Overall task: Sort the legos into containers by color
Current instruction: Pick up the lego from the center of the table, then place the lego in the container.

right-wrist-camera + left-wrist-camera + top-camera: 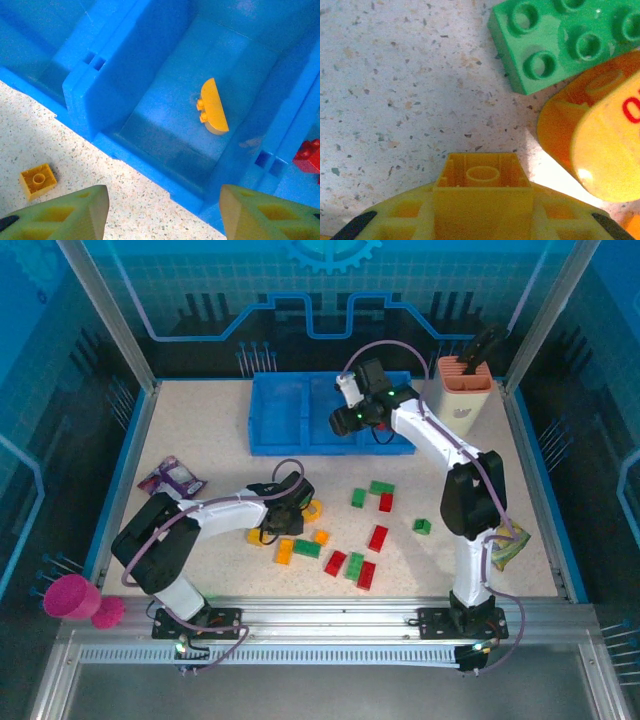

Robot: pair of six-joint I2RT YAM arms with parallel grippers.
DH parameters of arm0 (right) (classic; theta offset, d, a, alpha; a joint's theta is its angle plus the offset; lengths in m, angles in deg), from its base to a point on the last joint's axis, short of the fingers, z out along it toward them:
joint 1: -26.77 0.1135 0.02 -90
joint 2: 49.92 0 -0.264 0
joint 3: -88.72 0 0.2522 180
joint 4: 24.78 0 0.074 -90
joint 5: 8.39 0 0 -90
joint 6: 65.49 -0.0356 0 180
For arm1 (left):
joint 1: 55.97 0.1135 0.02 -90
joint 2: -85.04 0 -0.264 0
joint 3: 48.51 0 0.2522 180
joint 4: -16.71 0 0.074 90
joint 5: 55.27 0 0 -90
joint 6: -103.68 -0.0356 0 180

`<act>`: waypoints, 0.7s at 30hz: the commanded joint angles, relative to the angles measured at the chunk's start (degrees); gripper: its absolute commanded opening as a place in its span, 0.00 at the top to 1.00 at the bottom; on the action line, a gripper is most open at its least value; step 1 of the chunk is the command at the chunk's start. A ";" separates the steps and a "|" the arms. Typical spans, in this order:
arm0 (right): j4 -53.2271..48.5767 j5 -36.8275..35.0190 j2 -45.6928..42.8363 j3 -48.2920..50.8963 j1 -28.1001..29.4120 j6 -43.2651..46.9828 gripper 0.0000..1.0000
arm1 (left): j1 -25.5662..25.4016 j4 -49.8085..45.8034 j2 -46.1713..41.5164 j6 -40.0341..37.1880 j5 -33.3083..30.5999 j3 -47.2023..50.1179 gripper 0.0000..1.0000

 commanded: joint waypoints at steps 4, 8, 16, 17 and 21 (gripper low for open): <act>0.26 -1.56 -5.62 4.52 -0.83 -1.20 0.39 | -0.33 -3.36 -2.95 -3.98 -0.79 -4.80 0.80; 0.89 -2.68 -10.64 11.15 -1.32 -2.94 0.38 | 0.16 -7.97 -4.39 -9.94 -2.15 -14.16 0.82; 4.20 -2.14 -23.55 26.77 -1.76 -8.84 0.37 | 6.95 2.71 7.14 -18.46 0.95 -33.21 0.84; 3.90 -1.99 -24.38 27.63 -1.68 -9.26 0.37 | 7.56 3.87 9.47 -18.97 1.19 -35.67 0.84; 4.31 -1.03 -28.42 31.96 -0.69 -11.15 0.37 | 9.47 5.34 19.99 -19.55 2.69 -46.95 0.85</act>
